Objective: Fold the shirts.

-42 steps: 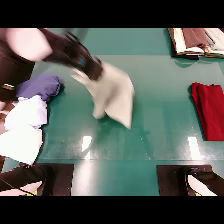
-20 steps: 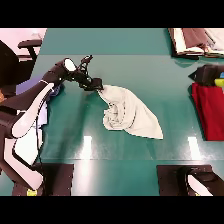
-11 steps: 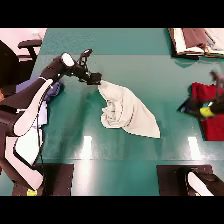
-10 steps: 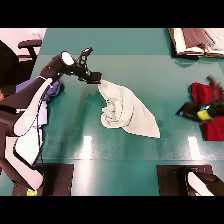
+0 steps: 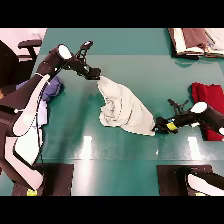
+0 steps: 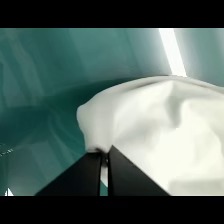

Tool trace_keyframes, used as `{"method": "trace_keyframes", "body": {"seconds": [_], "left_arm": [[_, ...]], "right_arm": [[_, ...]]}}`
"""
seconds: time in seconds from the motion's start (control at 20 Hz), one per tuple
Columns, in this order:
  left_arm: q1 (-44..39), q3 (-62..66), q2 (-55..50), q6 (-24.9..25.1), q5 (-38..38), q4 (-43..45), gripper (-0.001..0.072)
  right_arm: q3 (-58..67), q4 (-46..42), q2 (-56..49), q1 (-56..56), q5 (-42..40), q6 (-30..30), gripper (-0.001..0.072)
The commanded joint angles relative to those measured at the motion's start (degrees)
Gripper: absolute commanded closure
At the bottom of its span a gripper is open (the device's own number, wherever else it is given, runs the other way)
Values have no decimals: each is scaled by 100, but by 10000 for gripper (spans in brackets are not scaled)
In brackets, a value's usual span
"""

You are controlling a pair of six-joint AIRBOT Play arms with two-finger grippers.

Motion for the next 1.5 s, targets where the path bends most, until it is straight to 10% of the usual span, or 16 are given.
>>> {"method": "trace_keyframes", "body": {"seconds": [0.0,0.5,0.9,1.45], "left_arm": [[7,83,313,15,4,251,683],[4,1182,3595,177,4,1169,683],[-223,879,4382,452,-957,1445,684],[-1794,-3320,3982,426,-828,1687,684]], "right_arm": [[568,-186,-426,361,-208,-127,694],[5139,-879,1744,-970,1237,39,696],[7809,-916,925,-1639,2693,374,696],[5405,-2402,87,-520,2693,348,696]]}}
